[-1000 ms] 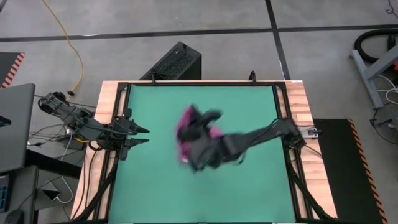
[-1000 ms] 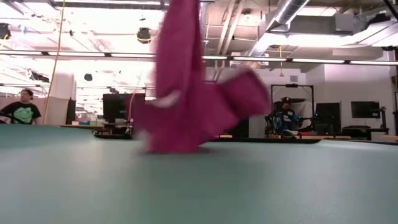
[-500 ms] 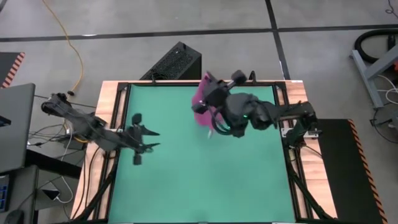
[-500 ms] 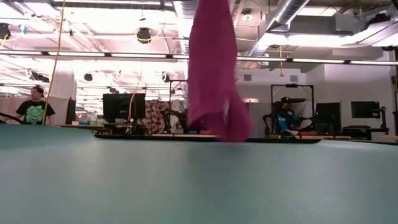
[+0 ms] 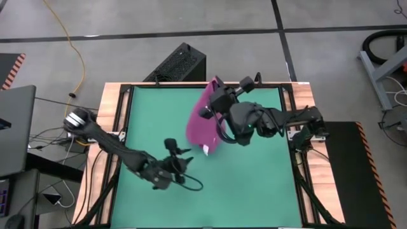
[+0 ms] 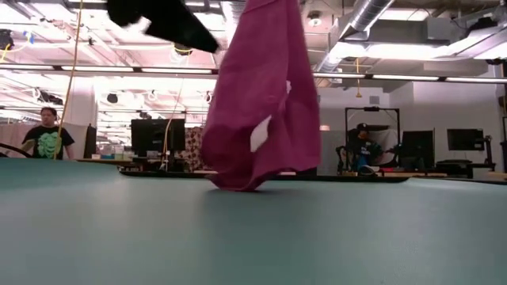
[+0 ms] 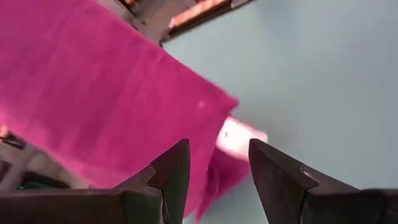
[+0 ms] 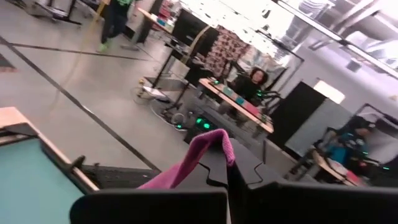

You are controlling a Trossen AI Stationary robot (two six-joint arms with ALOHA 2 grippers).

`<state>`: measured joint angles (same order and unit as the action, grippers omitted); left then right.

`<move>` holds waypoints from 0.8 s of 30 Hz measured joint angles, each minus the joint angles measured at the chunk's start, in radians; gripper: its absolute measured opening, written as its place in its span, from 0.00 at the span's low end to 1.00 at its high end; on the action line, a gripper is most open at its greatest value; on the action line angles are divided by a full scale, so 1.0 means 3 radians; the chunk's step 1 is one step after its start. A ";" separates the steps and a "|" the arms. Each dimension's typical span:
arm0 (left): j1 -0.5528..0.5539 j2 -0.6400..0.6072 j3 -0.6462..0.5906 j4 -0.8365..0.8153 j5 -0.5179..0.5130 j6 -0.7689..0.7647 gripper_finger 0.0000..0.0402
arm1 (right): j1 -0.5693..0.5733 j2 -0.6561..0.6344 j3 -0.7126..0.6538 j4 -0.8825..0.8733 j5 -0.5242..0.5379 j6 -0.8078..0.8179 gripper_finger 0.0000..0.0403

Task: Roll towel
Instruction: Roll the pink towel

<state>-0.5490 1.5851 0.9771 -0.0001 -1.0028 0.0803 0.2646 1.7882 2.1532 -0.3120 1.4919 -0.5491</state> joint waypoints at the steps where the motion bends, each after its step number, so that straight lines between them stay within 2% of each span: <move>1: 0.0009 0.0111 0.0000 0.0216 -0.0060 0.0097 0.39 | 0.0000 0.0000 0.0000 -0.0002 0.0036 -0.0020 0.02; 5: 0.0068 0.0512 0.0000 0.1098 -0.0294 0.0404 0.39 | -0.0009 0.0001 0.0000 -0.0022 0.0106 -0.0030 0.02; 10: 0.0183 0.0777 0.0000 0.1952 -0.0112 0.0495 0.39 | 0.0013 0.0001 0.0000 -0.0032 0.0110 -0.0033 0.02; 14: 0.0327 0.0899 0.0000 0.2537 -0.0159 0.0481 0.39 | 0.0004 0.0001 0.0000 -0.0034 0.0110 -0.0037 0.02; 17: 0.0469 0.1006 0.0000 0.2770 -0.0125 0.0421 0.39 | 0.0005 0.0001 0.0000 -0.0031 0.0111 -0.0027 0.02; 24: 0.0701 0.1158 0.0000 0.2782 -0.0174 0.0108 0.39 | 0.0032 0.0001 0.0000 -0.0066 0.0109 -0.0027 0.02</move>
<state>-0.3386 1.9325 0.9771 0.8346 -1.0551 0.1128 0.2741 1.7885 2.1532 -0.3318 1.5247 -0.5571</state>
